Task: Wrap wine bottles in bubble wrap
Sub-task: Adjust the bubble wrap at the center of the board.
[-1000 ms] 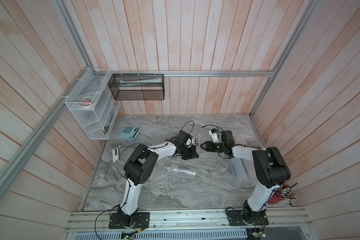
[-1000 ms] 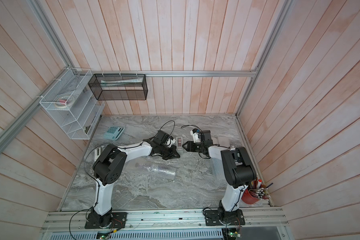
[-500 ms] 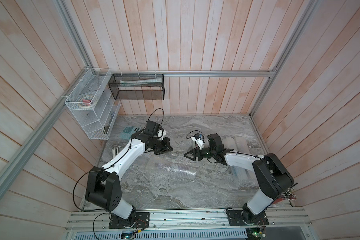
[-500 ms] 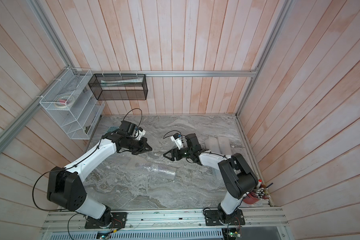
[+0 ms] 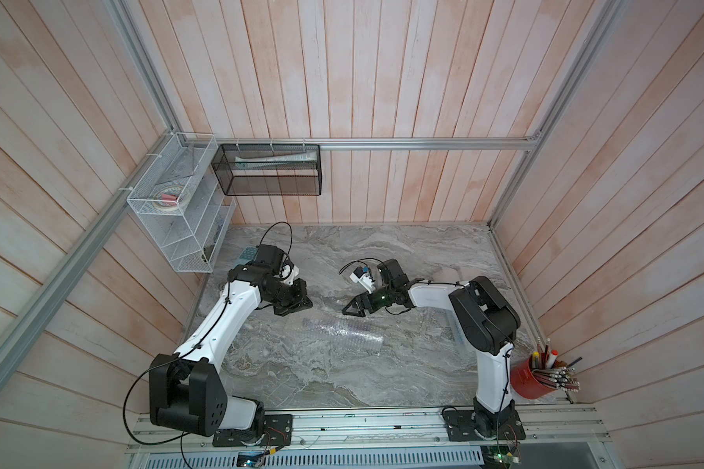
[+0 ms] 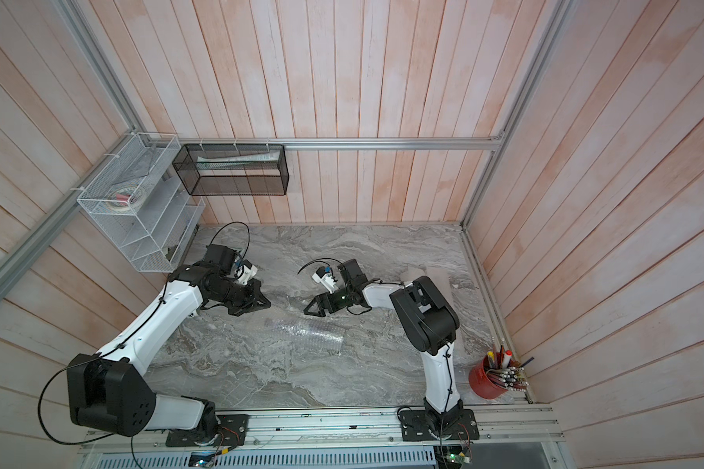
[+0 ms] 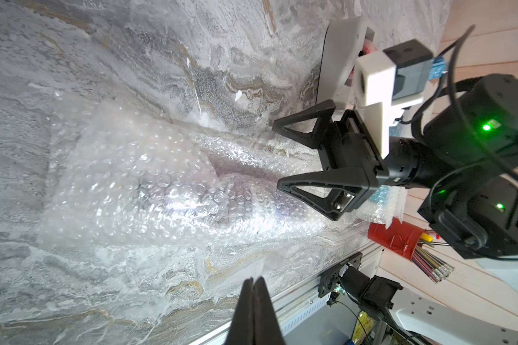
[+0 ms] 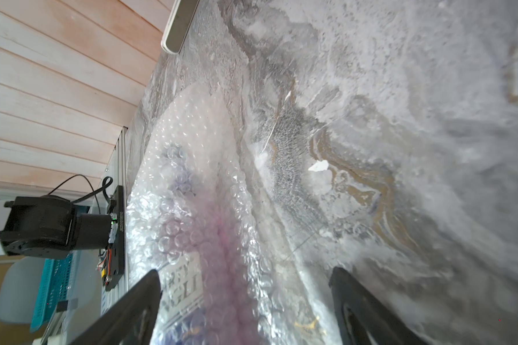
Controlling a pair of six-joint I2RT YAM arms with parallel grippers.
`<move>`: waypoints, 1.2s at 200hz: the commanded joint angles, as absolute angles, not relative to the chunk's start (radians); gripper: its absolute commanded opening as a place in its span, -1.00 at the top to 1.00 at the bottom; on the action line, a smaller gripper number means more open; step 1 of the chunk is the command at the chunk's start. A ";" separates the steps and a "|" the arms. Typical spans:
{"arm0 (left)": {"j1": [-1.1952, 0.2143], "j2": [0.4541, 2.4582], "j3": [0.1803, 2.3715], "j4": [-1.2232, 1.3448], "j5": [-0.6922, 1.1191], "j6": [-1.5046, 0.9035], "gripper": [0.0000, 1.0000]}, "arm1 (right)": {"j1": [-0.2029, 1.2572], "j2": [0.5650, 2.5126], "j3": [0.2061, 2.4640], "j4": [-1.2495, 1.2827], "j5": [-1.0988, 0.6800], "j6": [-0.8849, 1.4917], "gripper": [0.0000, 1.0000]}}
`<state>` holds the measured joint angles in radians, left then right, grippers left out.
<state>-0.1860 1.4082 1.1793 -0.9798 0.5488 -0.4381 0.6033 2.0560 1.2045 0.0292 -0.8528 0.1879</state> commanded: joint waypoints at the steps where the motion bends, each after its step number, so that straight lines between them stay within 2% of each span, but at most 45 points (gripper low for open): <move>1: -0.173 1.393 1.174 -1.001 0.568 -0.399 1.00 | 0.623 2.120 1.266 -0.154 -0.910 0.079 -0.83; 55: -0.165 1.393 1.162 -1.004 0.582 -0.387 1.00 | 0.657 2.172 1.330 -0.287 -1.063 -0.043 -0.86; 61: -0.166 1.394 1.160 -1.005 0.583 -0.386 1.00 | 0.662 2.172 1.331 -0.298 -1.071 -0.055 -0.95; 112: -0.162 1.392 1.141 -1.004 0.586 -0.382 1.00 | 0.676 2.135 1.310 -0.232 -1.095 -0.047 -0.93; 181: -0.161 1.385 1.121 -1.006 0.588 -0.378 1.00 | 0.730 2.095 1.315 -0.299 -0.916 -0.156 -0.51; 240: -0.158 1.378 1.120 -1.010 0.598 -0.382 1.00 | 0.790 2.008 1.284 -0.275 -0.708 -0.202 0.09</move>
